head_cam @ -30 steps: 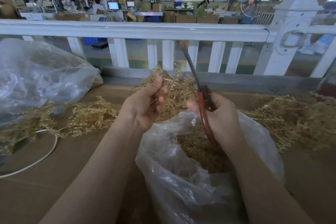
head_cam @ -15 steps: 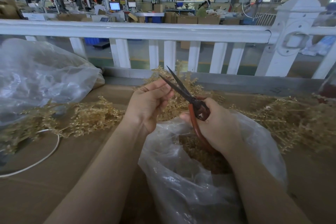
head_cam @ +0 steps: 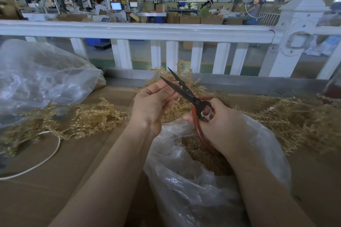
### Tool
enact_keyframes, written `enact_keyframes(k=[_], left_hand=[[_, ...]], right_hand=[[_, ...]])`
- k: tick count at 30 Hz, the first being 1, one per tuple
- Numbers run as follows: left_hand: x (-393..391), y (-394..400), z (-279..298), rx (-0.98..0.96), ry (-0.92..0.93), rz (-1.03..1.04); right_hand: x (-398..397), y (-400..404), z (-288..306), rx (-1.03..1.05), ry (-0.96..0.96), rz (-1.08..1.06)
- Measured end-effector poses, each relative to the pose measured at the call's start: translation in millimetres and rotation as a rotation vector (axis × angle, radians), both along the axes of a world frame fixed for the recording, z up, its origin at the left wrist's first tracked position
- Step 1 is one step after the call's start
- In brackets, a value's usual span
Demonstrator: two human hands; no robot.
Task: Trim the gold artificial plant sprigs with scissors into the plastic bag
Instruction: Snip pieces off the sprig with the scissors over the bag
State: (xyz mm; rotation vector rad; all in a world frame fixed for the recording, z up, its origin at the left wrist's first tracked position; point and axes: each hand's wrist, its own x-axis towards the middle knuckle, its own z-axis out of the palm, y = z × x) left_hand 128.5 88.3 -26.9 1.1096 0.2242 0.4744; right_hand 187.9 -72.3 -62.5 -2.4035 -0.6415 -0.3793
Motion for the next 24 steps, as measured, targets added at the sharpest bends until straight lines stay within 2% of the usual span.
enact_keyframes(k=[12, 20, 24], left_hand=[[3.1, 2.3, -2.2, 0.018, -0.035, 0.019], [3.2, -4.1, -4.2, 0.092, -0.036, 0.063], [3.4, -2.3, -5.1, 0.098, -0.041, 0.051]], right_hand=[[-0.4, 1.2, -1.6, 0.054, 0.014, 0.015], [-0.4, -0.5, 0.4, 0.030, -0.066, -0.014], [0.4, -0.3, -1.7, 0.039, -0.030, 0.008]])
